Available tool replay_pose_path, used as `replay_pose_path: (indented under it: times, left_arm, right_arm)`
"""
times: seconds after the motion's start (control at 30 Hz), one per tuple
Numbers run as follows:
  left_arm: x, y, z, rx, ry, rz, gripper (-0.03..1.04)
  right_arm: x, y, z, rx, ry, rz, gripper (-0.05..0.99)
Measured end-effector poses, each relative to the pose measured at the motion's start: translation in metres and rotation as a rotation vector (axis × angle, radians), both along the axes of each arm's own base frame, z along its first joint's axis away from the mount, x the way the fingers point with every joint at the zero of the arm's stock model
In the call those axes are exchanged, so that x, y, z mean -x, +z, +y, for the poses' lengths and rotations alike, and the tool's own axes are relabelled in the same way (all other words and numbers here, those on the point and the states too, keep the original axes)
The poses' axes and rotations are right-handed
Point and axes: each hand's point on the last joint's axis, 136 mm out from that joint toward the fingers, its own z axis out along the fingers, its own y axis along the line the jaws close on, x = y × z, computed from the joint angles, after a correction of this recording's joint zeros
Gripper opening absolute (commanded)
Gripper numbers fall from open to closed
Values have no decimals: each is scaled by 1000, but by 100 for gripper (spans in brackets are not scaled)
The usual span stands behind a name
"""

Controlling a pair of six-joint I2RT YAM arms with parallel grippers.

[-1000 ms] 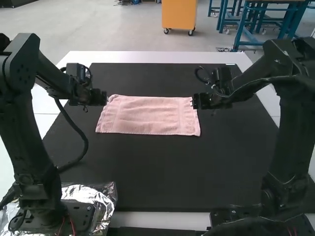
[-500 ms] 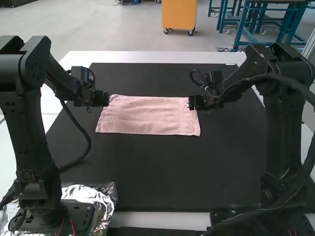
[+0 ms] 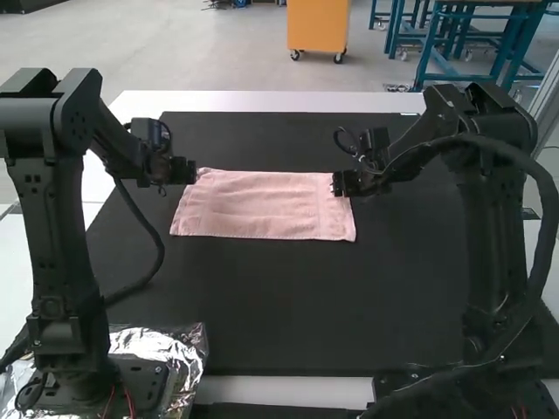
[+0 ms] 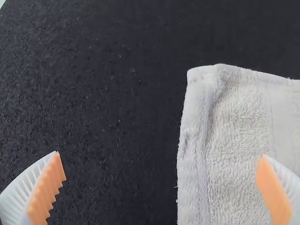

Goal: Fold the towel.

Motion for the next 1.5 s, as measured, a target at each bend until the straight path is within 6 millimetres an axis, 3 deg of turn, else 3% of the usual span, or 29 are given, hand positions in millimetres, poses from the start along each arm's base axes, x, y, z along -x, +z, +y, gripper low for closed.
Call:
replay_pose_path:
  times: [0.23,0.43,0.47,0.5,0.57,0.63,0.67,1.27,1.5]
  left_arm:
    - [5,-37,-2,-28,-23,99,95]
    - [3,-36,-6,-60,-37,92,89]
    - [3,-36,-7,-65,-42,92,85]
    - [2,-36,-8,-70,-44,91,79]
    - [1,-36,-9,-76,-52,90,59]
    - [1,-37,-13,-77,-63,88,23]
    - [0,-38,-15,-75,-71,85,5]
    - [-5,-34,-23,-61,-94,52,3]
    - [-9,1,-28,-49,-113,-5,3]
  right_arm:
    - [-1,1,0,-1,-1,-3,91]
    - [-4,4,2,-1,1,-4,90]
    - [-3,4,3,-1,2,-3,86]
    - [-3,4,3,0,4,-1,79]
    - [0,2,6,5,12,6,47]
    - [2,1,9,2,26,13,3]
    - [3,1,11,-2,33,15,-1]
    - [8,1,17,-8,64,12,-2]
    - [15,20,15,-24,72,1,-2]
